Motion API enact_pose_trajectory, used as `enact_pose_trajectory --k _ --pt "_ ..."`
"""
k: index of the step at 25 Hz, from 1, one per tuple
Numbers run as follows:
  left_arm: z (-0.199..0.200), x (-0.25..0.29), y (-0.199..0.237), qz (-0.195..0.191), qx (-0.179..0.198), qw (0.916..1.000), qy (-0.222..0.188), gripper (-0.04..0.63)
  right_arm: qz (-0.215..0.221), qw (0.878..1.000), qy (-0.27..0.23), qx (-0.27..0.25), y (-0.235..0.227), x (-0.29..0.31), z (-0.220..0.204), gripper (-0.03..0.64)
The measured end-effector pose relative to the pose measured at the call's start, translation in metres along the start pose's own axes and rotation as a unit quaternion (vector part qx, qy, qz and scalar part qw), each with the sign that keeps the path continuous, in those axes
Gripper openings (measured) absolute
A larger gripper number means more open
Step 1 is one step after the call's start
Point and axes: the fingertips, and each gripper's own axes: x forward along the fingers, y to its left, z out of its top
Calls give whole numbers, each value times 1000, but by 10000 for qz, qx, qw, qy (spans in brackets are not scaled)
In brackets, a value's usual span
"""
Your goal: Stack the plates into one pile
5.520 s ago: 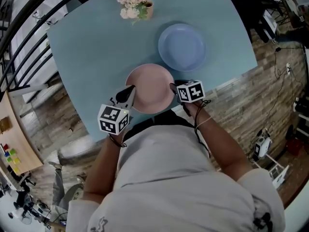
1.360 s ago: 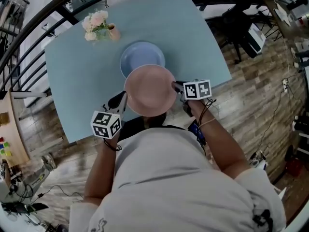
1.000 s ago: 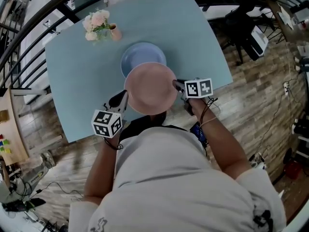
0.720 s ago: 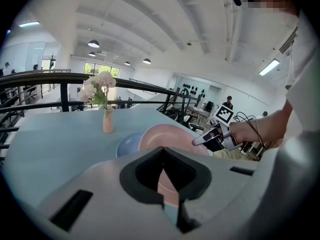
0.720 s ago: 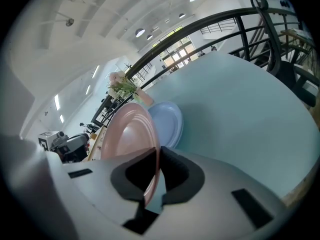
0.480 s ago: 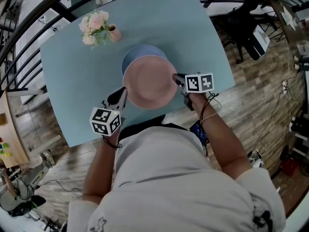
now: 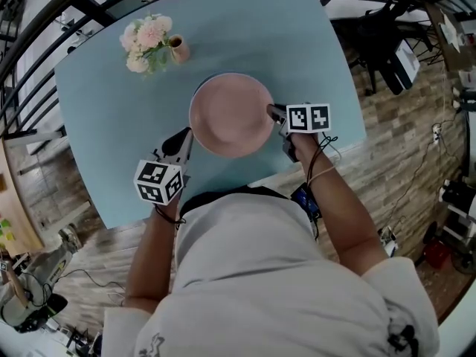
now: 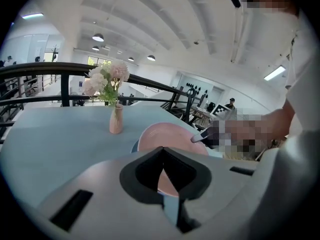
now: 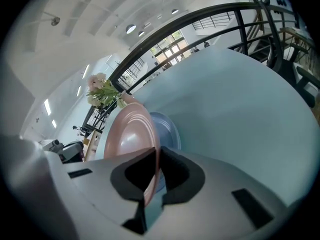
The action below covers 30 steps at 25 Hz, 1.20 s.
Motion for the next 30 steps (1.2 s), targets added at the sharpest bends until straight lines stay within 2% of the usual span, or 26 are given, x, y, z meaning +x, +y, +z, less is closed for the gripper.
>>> enact_pose_trajectory --k 7,17,19,22,30 --pt "-4 7 17 29 -169 9998 57 5 -159 9994 225 204 -9 17 6 40" --pt "-9 11 22 52 -262 9996 105 5 -172 9987 358 316 -18 28 9 65" --pt "-9 11 22 46 -259 9996 107 5 -227 9989 339 232 -20 28 8 117" --pt "-9 10 19 32 -236 9997 94 5 -383 9989 264 21 -23 24 8 153" --pt "-2 2 1 19 -21 10000 -21 5 -362 9968 -26 -708 -5 1 8 164"
